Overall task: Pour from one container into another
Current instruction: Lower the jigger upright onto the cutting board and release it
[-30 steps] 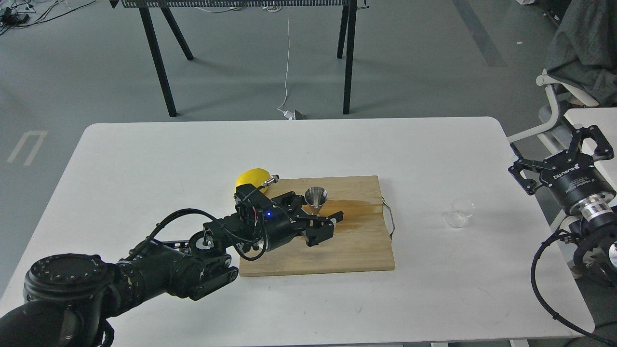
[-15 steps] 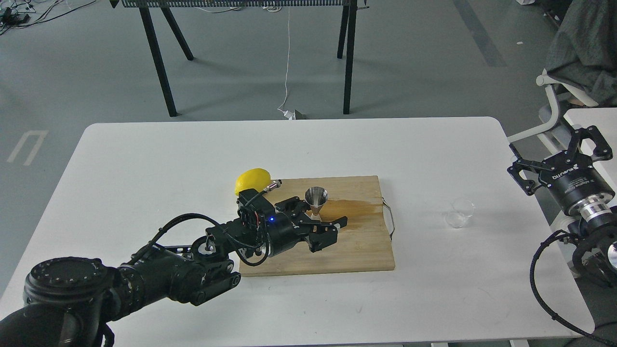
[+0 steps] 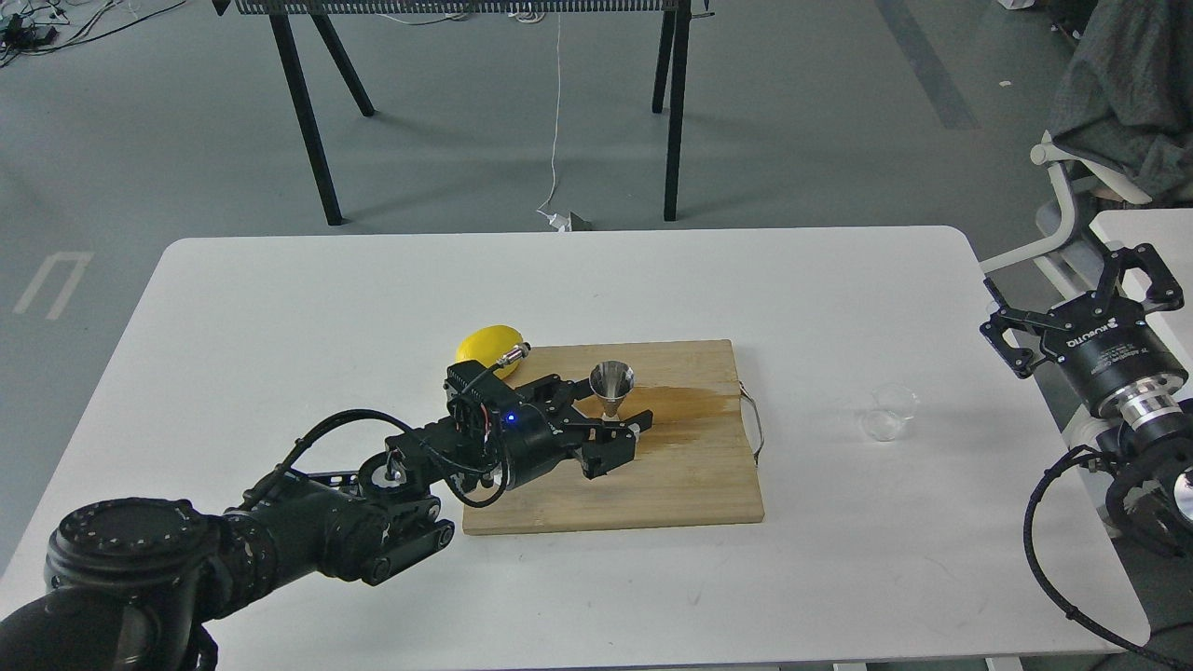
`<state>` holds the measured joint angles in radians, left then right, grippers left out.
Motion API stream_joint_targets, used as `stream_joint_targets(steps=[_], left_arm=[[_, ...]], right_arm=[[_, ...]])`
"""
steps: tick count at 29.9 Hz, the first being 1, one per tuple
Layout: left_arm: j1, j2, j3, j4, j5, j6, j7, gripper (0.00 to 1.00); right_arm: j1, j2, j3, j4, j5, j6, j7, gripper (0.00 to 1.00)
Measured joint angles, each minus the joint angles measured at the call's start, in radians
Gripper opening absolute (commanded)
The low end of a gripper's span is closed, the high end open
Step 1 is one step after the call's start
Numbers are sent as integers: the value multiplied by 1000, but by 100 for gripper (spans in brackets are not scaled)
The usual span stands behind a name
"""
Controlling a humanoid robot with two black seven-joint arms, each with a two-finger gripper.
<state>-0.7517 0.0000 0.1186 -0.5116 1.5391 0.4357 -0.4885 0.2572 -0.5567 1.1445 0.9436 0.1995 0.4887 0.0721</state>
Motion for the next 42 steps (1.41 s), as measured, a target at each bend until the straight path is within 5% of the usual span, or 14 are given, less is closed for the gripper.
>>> stream_joint_targets(steps=[28, 42], left_arm=[[26, 68, -1, -23, 2, 3, 0, 90], [38, 221, -1, -180, 3, 7, 0, 90]], right_arm=[[-4, -2, 1, -3, 0, 0, 2, 99], [-8, -2, 1, -3, 0, 0, 2, 99]])
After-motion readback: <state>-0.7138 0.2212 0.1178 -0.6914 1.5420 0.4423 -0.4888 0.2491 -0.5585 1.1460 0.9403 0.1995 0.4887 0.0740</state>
